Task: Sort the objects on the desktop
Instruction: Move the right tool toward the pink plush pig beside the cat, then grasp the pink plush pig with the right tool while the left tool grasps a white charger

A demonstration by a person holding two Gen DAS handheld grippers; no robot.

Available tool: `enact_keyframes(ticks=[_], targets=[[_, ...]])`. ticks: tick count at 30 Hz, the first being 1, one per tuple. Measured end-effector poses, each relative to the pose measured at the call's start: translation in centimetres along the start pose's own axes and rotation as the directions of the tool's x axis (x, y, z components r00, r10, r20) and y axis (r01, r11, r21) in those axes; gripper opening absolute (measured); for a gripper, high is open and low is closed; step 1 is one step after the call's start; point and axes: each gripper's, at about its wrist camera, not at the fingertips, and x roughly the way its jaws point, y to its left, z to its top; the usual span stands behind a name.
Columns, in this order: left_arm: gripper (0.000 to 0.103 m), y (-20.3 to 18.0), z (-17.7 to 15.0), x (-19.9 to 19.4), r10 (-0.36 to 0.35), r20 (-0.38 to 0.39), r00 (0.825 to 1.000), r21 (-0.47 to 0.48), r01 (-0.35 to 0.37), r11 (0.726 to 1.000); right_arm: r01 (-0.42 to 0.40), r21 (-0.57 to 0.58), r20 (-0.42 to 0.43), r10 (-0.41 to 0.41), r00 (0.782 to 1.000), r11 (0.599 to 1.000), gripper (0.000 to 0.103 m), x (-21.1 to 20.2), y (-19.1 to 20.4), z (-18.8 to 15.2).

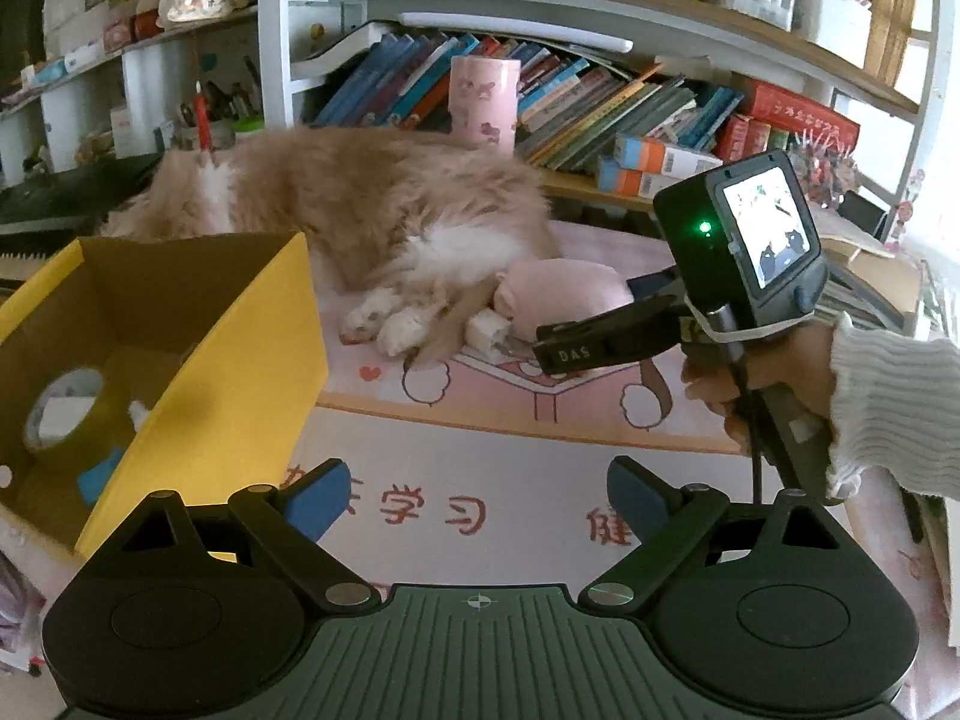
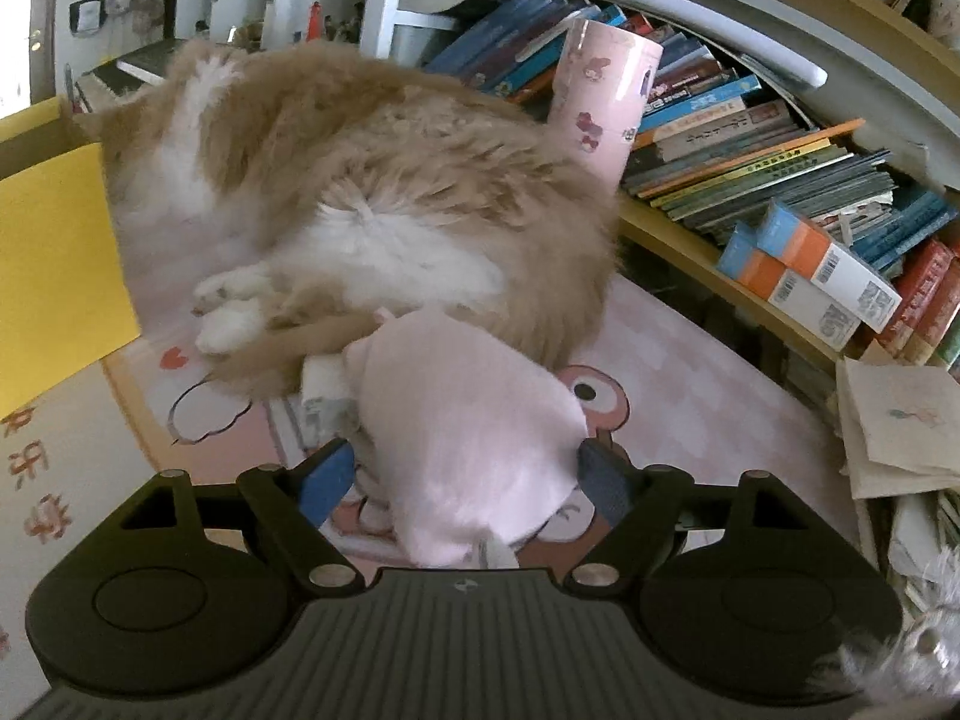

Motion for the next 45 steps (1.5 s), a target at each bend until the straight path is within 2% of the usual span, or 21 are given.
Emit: enact_keyframes(ticks=[2,5,7,9,13,17,23,27,33,35,36,40,45], targets=[[0.090,0.1,0.3,0.7,0.005,-0.008,1.000,-0.005,-0.005,1.000,-0.001,0.017,0.005,0.001,1.000,1.000,0.080,0.6,-0.3,0.1],[0.086,0.4,0.8,1.9,0.004,-0.020,1.000,-0.024,-0.005,1.000,-0.009,0.030,0.027,0.008,1.000,1.000,0.068,0.9,-0.8,-0.1],[0.079,0.4,1.1,2.7,0.005,-0.019,1.000,-0.026,-0.006,1.000,-0.029,0.031,0.039,0.028,0.999,0.999,0.060,0.6,-1.2,-0.3],[0.073,0.2,1.5,3.7,0.001,-0.021,1.000,-0.023,-0.002,1.000,-0.046,0.050,0.042,0.044,0.998,0.998,0.058,-0.1,-1.8,-0.5],[0.064,-0.6,2.3,6.0,-0.013,-0.018,1.000,-0.020,0.012,1.000,0.006,0.126,0.058,-0.014,0.998,0.992,0.058,-2.8,-3.4,-1.4],[0.061,-2.0,3.0,8.9,-0.025,-0.021,0.999,-0.027,0.025,0.999,0.069,0.205,0.063,-0.083,0.995,0.976,0.058,-6.2,-5.0,-2.7],[0.059,-2.7,4.4,13.4,0.016,-0.017,1.000,-0.094,-0.018,0.995,0.081,0.285,0.024,-0.091,0.996,0.955,0.059,-10.5,-5.6,-5.7],[0.052,-2.4,5.2,15.9,0.065,-0.027,0.997,-0.153,-0.069,0.986,0.078,0.311,-0.013,-0.078,0.997,0.947,0.059,-12.4,-5.3,-7.4],[0.044,-2.6,5.9,18.6,0.141,-0.049,0.989,-0.175,-0.147,0.974,0.061,0.324,-0.043,-0.049,0.998,0.944,0.059,-14.3,-4.6,-8.8],[0.041,-2.7,6.1,18.9,0.166,-0.038,0.985,-0.167,-0.170,0.971,0.056,0.327,-0.048,-0.043,0.998,0.943,0.059,-14.7,-4.5,-9.1],[0.036,-2.7,6.2,19.1,0.170,-0.035,0.985,-0.166,-0.174,0.971,0.055,0.328,-0.051,-0.041,0.998,0.943,0.059,-14.8,-4.3,-9.2],[0.036,-2.5,6.0,18.8,0.170,-0.034,0.985,-0.148,-0.173,0.974,0.052,0.321,-0.060,-0.034,0.998,0.946,0.059,-15.1,-3.8,-9.6],[0.036,-2.6,5.0,16.1,0.121,-0.009,0.993,-0.112,-0.122,0.986,0.045,0.315,-0.064,-0.026,0.998,0.948,0.059,-15.3,-3.4,-9.9]])
